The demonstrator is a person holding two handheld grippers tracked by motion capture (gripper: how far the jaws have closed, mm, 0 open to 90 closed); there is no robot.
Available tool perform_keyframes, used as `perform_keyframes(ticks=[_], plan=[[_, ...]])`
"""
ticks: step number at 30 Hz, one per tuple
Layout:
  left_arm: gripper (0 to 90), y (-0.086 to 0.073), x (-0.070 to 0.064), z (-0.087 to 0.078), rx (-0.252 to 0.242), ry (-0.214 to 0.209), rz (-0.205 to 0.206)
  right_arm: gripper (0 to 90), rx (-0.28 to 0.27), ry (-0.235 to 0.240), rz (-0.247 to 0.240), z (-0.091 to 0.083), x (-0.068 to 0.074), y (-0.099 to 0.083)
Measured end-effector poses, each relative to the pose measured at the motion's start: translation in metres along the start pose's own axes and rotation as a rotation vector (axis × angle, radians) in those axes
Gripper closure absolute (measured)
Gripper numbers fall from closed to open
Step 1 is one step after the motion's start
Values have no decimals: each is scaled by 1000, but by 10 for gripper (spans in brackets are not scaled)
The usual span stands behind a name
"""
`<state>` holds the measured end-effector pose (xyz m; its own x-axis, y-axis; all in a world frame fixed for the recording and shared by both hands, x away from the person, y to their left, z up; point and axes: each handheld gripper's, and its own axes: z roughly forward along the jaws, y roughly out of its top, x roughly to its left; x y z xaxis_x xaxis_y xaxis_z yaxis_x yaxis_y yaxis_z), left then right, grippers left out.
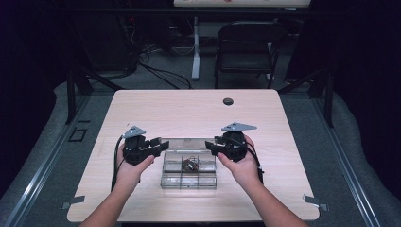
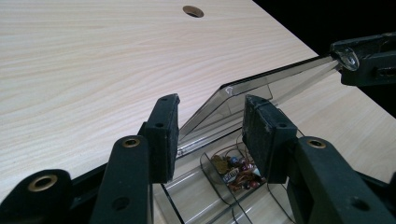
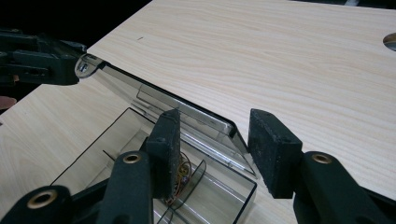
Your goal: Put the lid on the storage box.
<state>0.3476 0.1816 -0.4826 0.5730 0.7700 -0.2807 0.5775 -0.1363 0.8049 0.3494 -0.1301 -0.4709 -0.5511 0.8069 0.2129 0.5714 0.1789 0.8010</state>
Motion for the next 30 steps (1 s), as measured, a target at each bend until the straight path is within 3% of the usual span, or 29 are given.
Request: perform_keyframes(ticks=[30], plan=[[600,-13,-7,-10,6,-5,25,560,-12,7,-39,-15,5,-14]])
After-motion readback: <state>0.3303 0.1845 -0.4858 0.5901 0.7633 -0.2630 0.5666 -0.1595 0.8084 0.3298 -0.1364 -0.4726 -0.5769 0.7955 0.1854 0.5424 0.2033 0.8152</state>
